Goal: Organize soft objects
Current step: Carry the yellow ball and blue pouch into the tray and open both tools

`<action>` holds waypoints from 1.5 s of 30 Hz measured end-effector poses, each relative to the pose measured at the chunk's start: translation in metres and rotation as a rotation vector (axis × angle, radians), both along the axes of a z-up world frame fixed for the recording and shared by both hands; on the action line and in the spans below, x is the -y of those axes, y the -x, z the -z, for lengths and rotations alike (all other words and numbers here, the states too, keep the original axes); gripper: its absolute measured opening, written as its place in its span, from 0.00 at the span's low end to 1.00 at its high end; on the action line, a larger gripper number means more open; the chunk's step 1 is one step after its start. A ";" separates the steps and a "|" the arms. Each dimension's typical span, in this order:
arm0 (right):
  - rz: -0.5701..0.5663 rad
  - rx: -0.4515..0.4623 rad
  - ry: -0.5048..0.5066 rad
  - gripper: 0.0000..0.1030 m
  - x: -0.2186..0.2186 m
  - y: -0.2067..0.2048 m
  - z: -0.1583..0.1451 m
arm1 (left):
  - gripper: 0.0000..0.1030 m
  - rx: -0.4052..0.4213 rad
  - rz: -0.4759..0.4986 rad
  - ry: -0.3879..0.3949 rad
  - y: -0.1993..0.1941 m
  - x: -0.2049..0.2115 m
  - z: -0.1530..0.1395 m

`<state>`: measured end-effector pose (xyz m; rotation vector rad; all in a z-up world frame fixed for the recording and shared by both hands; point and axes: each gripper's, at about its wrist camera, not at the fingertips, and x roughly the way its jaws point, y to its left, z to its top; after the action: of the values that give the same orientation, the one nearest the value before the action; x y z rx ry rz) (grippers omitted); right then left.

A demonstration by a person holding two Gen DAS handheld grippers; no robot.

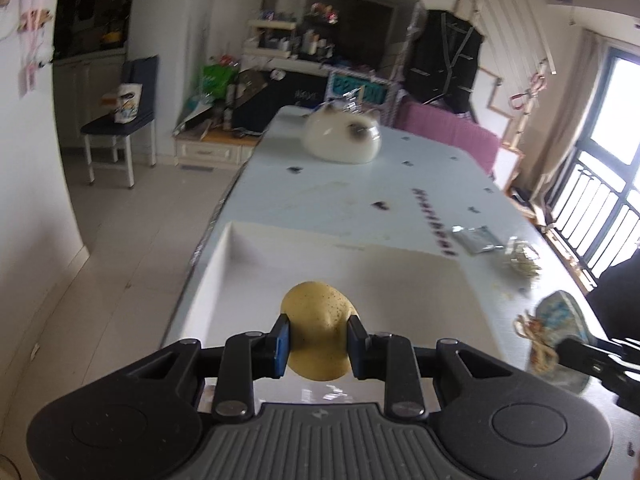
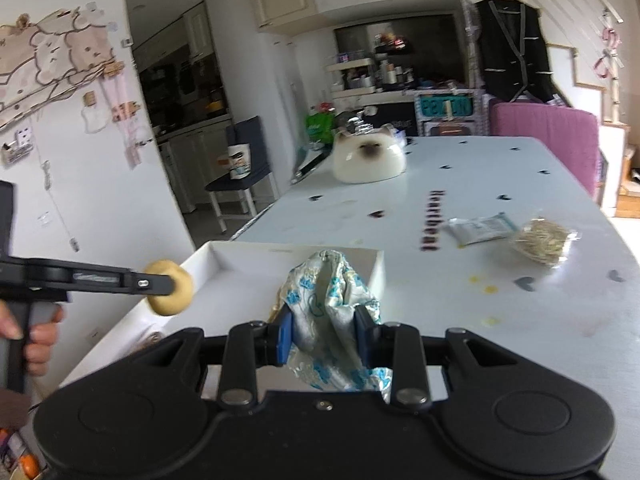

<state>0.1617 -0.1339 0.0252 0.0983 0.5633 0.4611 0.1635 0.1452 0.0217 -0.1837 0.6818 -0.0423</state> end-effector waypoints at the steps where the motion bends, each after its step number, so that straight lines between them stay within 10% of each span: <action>1: -0.016 -0.005 0.003 0.32 -0.007 0.000 0.001 | 0.29 -0.011 -0.011 -0.001 -0.005 -0.006 0.004; 20: -0.135 -0.094 0.047 0.32 -0.057 -0.017 0.022 | 0.35 -0.129 0.027 -0.105 -0.036 -0.038 0.050; 23: -0.139 -0.093 0.069 0.32 -0.061 -0.017 0.025 | 0.52 -0.125 0.045 -0.147 -0.035 -0.034 0.051; 30: -0.150 -0.108 0.084 0.32 -0.064 -0.020 0.030 | 0.57 -0.102 0.038 -0.233 -0.033 -0.032 0.049; 45: -0.148 -0.133 0.154 0.40 -0.070 -0.027 0.037 | 0.66 -0.019 0.047 -0.074 -0.023 -0.037 0.021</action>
<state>0.1885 -0.0639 -0.0122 -0.0611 0.7379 0.5557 0.1866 0.1825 0.0008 -0.0966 0.7055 -0.0600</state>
